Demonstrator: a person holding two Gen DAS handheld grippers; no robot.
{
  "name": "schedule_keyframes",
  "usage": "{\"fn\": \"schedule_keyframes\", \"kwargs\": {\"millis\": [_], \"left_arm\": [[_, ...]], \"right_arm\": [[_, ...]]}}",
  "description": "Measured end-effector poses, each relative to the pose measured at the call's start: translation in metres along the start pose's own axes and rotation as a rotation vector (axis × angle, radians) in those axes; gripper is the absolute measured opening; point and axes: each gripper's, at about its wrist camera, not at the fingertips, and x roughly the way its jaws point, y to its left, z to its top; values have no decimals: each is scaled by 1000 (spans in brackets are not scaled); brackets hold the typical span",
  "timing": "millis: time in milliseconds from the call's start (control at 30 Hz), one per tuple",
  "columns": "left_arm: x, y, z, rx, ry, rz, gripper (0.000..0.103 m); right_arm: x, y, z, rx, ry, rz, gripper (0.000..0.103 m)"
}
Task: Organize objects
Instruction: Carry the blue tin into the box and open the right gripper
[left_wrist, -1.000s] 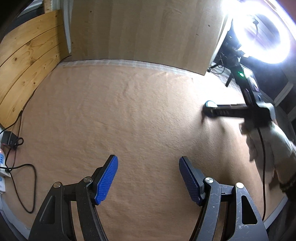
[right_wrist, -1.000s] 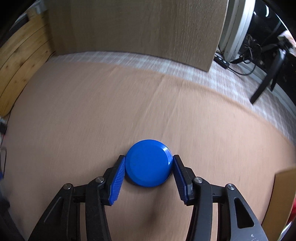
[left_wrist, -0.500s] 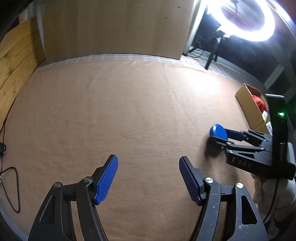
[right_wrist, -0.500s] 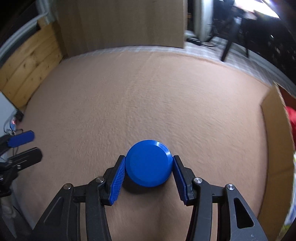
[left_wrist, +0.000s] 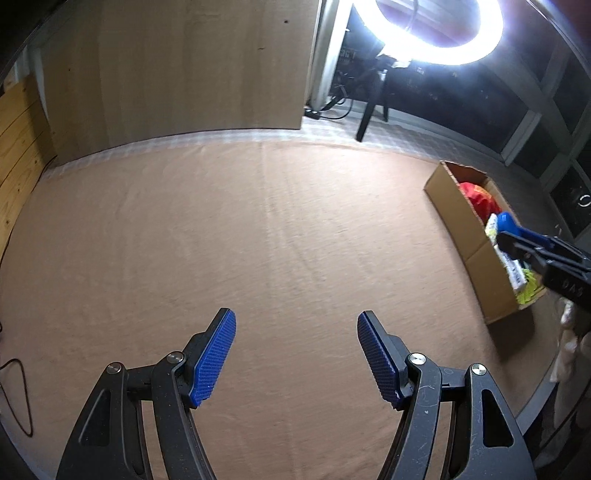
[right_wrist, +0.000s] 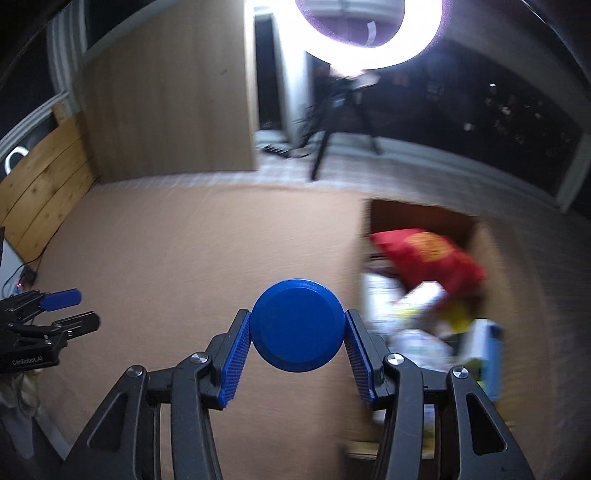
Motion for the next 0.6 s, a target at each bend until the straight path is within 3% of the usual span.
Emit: {"fn": "schedule_keyframes", "kwargs": {"millis": [300, 600], "left_arm": [[1, -35, 5, 28, -7, -26, 72], [-5, -51, 11, 50, -17, -27, 72]], "right_arm": [[-11, -86, -4, 123, -10, -124, 46], [1, -116, -7, 184, 8, -135, 46]]}}
